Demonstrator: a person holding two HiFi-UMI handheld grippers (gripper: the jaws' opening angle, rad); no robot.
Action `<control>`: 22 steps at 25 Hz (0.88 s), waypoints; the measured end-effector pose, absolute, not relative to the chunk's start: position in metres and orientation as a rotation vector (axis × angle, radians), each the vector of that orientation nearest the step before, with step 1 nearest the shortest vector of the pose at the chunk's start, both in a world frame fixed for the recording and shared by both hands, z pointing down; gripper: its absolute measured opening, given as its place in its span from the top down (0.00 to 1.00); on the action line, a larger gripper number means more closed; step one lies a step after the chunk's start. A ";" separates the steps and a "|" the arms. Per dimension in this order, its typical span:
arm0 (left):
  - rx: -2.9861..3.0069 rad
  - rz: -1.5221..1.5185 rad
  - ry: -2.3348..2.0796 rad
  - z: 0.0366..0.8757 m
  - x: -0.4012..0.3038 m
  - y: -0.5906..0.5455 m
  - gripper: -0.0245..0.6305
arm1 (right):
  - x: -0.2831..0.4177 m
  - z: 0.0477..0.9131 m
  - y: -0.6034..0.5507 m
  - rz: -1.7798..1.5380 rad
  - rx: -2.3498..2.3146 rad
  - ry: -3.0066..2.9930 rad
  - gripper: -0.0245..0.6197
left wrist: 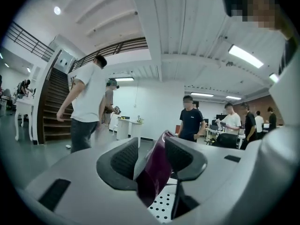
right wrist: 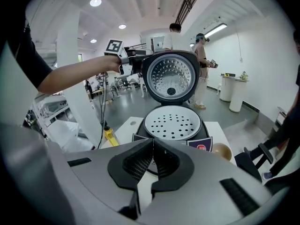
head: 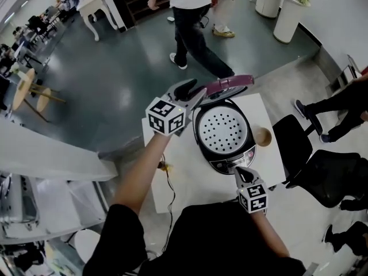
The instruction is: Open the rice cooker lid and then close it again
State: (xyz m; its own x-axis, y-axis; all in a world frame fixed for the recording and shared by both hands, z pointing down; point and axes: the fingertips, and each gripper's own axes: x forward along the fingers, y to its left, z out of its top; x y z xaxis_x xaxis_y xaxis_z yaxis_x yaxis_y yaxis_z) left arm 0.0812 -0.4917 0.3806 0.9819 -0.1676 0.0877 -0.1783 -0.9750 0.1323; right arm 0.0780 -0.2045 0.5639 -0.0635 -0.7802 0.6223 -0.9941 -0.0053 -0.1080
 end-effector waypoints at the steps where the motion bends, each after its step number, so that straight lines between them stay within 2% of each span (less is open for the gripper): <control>1: 2.999 0.118 -0.251 0.381 0.081 -0.487 0.72 | 0.076 0.565 -0.202 0.761 1.831 -1.895 0.96; 9: 3.141 0.258 -0.126 0.396 0.081 -0.436 0.77 | 0.067 0.570 -0.185 0.764 1.809 -1.922 0.96; 18: 3.174 0.586 0.002 0.427 0.081 -0.384 0.81 | 0.072 0.568 -0.173 0.742 1.742 -2.025 0.96; 22: 3.187 0.722 -0.078 0.439 0.074 -0.372 0.81 | 0.070 0.558 -0.161 0.764 1.722 -2.066 0.96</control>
